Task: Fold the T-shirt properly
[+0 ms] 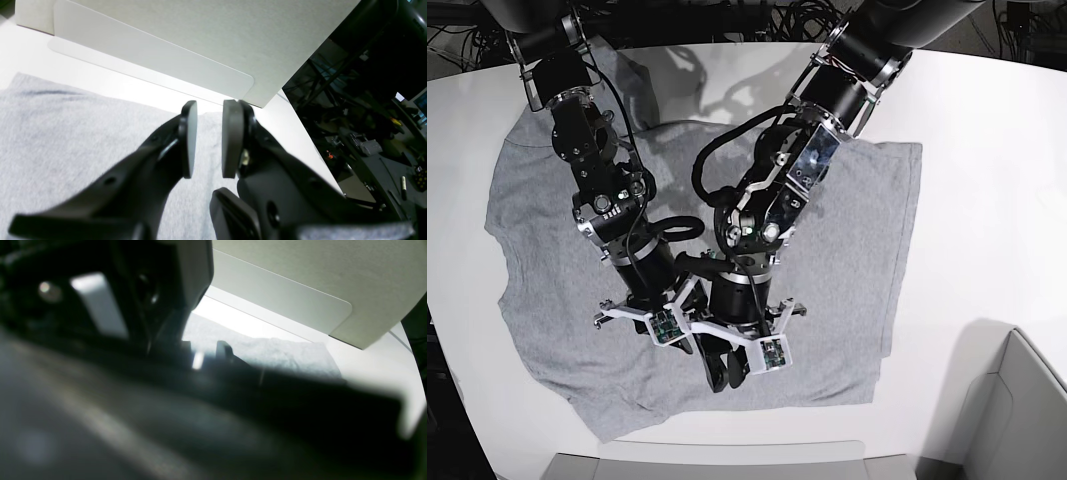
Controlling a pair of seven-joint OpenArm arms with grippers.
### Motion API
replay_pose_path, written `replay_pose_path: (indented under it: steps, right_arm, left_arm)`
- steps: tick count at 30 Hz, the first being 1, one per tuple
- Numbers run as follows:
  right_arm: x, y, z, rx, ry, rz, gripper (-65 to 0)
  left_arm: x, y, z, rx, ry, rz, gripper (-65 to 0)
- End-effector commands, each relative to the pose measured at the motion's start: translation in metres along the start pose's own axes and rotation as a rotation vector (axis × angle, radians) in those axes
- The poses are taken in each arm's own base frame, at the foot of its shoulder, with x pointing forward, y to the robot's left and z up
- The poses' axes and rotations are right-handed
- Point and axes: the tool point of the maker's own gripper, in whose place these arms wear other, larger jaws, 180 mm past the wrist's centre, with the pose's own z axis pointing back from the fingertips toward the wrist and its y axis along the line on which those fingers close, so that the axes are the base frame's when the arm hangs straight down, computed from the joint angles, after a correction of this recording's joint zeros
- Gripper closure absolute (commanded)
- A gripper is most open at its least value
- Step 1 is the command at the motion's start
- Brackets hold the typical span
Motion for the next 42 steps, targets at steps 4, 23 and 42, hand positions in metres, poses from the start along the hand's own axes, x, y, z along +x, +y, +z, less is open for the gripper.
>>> replay_pose_path:
  steps: [4, 23, 42]
  right_arm:
    - [0.044, -0.013, -0.001, -0.040, -0.149, -0.014, -13.4]
    - [0.042, -0.041, -0.011, -0.102, -0.142, -0.027, -13.4]
    - [0.050, -0.047, -0.028, -0.126, -0.219, -0.062, -13.4]
  left_arm:
    - [-0.009, -0.031, 0.003, -0.096, 0.066, 0.051, -13.3]
    - [0.009, -0.039, -0.002, -0.118, 0.030, 0.053, -9.1]
    - [0.011, -0.036, -0.009, -0.108, 0.030, 0.044, 0.0]
